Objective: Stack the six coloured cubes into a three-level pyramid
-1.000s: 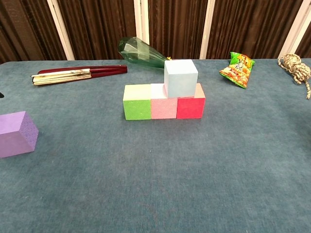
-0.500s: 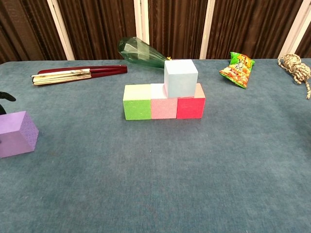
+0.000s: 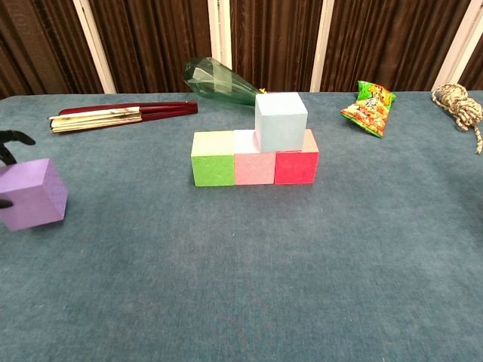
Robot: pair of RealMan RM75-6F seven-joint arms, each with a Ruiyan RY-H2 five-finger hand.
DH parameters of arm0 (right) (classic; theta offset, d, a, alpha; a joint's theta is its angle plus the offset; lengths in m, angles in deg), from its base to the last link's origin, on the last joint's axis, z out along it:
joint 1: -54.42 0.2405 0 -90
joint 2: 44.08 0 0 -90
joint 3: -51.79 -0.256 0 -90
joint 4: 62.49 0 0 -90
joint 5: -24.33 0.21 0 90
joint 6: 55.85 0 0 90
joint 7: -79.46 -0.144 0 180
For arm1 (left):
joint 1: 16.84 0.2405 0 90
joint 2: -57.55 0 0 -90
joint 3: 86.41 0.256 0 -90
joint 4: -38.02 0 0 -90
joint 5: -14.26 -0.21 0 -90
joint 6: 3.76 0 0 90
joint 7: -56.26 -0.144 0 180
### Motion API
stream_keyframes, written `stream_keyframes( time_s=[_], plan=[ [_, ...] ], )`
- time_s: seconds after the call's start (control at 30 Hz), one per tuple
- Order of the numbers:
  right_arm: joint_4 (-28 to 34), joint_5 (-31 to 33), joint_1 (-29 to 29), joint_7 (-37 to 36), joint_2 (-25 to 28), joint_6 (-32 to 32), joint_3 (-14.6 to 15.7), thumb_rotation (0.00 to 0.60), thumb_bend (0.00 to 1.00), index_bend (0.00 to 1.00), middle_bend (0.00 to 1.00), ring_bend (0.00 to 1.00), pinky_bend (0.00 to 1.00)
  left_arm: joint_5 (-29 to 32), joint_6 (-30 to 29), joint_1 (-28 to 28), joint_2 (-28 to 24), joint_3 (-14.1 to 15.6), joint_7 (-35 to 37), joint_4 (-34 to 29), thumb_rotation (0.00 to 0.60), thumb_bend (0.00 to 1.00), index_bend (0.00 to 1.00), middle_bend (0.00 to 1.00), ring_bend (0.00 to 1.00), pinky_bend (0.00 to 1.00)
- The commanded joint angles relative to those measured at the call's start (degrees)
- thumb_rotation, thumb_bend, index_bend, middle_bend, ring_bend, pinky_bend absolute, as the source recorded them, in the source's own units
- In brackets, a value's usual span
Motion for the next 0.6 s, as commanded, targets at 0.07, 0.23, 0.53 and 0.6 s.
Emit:
stream_keyframes(
  time_s=[0.07, 0.23, 0.53, 0.6],
  plan=[
    [-0.1, -0.1, -0.1, 0.0, 0.0, 0.0, -0.1, 0.6, 0.31, 0.0, 0.0, 0.0, 0.0, -2.7, -0.8, -1.1, -1.9, -1.5, -0.1, -2.6, 0.6, 0.36, 0.0, 0.33, 0.03, 0.03],
    [-0.1, -0.1, -0.2, -0.3, 0.0, 0.2, -0.5, 0.6, 0.31, 0.0, 0.0, 0.0, 0.0, -4.7, -0.3, -4.2, -4.0, -4.5, -1.4, -6.4, 0.6, 0.36, 0.0, 0.33, 0.03, 0.03],
    [-0.1, 0.3, -0.5, -1.3, 0.3, 0.7, -1.4, 0.6, 0.31, 0.0, 0.0, 0.0, 0.0, 2.2, 3.3, -14.1, -4.3, -10.7, -7.9, -8.4, 0.6, 0.36, 0.0, 0.33, 0.03, 0.03],
    [-0.2, 0.5, -0.5, -1.7, 0.4, 0.9, -1.6, 0.6, 0.31, 0.0, 0.0, 0.0, 0.0, 5.0, 4.0, -17.0, -3.2, -11.7, -9.9, -7.4, 0.6, 0.36, 0.0, 0.33, 0.03, 0.03]
  ],
)
